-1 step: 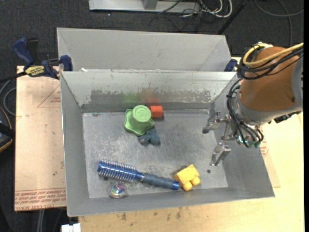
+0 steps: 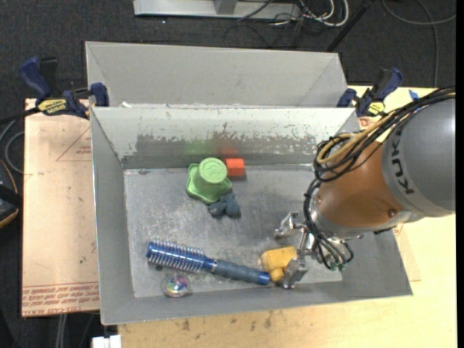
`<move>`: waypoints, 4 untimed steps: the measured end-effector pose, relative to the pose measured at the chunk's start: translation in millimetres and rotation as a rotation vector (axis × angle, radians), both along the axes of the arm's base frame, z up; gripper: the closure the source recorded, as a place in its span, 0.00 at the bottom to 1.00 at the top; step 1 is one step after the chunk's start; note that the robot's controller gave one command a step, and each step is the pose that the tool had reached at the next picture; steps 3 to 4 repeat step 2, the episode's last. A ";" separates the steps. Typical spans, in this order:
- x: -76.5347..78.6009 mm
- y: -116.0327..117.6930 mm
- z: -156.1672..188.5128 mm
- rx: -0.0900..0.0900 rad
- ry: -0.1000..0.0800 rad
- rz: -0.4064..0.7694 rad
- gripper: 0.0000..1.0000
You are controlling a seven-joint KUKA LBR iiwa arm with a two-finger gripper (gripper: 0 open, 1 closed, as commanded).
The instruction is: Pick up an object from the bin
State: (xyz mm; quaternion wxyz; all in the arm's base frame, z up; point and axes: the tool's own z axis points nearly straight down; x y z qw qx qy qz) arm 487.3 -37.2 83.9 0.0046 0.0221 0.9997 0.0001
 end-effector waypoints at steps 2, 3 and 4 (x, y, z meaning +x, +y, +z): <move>8.2 -16.4 127.6 -0.001 -0.002 -0.028 1.00; 8.2 -16.4 127.6 -0.001 -0.002 -0.028 1.00; 8.2 -16.4 127.6 -0.001 -0.002 -0.028 1.00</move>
Offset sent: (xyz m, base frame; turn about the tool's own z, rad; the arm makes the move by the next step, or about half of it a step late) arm 0.0000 0.0000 0.0000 0.0000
